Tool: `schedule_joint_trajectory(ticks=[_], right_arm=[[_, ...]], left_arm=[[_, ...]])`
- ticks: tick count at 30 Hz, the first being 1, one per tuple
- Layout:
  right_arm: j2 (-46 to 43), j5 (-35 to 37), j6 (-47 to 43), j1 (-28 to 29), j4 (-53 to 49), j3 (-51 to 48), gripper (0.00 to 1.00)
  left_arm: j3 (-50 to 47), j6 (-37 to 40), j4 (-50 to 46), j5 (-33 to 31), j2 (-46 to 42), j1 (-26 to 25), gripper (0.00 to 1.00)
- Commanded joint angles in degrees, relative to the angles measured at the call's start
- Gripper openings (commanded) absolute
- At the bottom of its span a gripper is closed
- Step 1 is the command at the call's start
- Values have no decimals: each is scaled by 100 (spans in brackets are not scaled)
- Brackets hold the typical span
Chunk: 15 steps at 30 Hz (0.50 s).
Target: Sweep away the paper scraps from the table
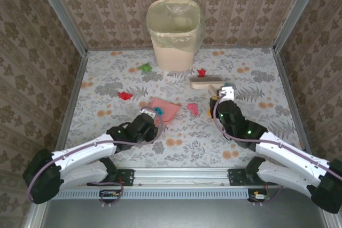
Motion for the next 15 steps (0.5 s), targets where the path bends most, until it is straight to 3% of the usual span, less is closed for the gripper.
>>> schedule_joint_trajectory(ticks=[1,7,15], right_arm=[[-394,491,368,-203,859,-408,0],[-777,610,634,-454,1188,-936,0],[-578,602,754,-480,1285,-1024,0]], left_arm=[[-7,81,-101,-301,-285,-98,0],[295,4,-621,-512,-758,-259,0],[986,-95,-1079,-602,-1035,-340,0]])
